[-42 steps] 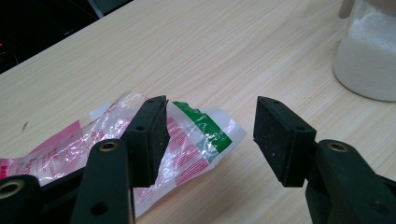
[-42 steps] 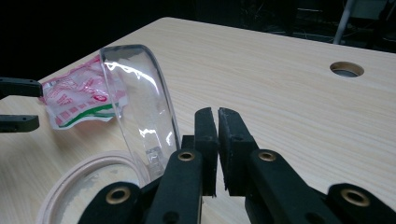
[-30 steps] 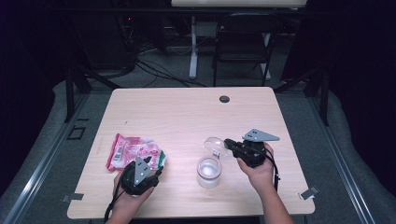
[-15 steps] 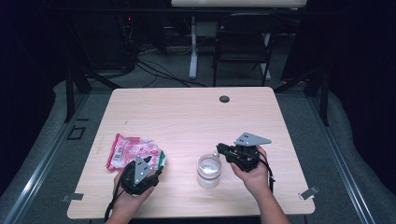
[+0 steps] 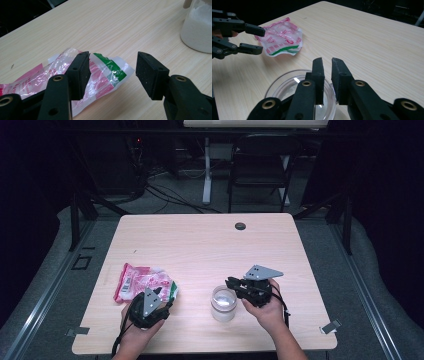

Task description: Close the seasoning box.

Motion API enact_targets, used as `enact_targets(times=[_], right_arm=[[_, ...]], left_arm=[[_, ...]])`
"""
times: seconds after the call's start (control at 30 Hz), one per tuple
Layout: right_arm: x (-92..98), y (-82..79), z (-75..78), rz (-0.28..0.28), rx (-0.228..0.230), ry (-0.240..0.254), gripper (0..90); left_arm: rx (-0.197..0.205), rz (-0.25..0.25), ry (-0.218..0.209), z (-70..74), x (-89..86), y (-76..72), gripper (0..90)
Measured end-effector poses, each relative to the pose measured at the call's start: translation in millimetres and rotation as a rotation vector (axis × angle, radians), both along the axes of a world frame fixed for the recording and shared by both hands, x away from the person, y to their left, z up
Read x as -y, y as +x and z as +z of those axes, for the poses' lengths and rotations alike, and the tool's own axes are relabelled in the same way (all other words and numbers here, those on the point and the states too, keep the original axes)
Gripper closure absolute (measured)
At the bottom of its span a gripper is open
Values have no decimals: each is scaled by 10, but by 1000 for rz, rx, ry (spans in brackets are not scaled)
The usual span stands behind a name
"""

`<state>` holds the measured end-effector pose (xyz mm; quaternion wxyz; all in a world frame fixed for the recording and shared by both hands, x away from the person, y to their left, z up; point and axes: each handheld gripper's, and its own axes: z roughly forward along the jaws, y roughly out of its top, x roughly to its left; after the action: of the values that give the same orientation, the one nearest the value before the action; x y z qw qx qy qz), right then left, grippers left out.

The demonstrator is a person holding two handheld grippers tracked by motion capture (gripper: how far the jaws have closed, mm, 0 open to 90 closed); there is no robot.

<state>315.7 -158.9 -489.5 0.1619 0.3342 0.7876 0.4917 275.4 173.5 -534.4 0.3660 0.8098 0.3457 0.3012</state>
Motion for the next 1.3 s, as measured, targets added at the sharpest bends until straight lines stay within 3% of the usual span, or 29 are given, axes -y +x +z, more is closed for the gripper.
enact_targets(times=[0.33, 0.47, 0.67, 0.93, 1.3], right_arm=[[-84, -55, 33, 55, 15, -5, 724], [-101, -74, 53, 77, 14, -4, 601], [-77, -64, 58, 50, 27, -4, 485], [85, 2, 63, -29, 23, 6, 423], [432, 147, -45, -189, -8, 15, 414]], left_arm=[[-2, 7, -2, -9, -16, 15, 445], [-2, 9, -4, -14, -19, 26, 444], [-2, 8, -3, -14, -25, 37, 444], [-1, 19, -10, -11, -64, 61, 444], [-4, 44, -25, -15, -133, 96, 443]])
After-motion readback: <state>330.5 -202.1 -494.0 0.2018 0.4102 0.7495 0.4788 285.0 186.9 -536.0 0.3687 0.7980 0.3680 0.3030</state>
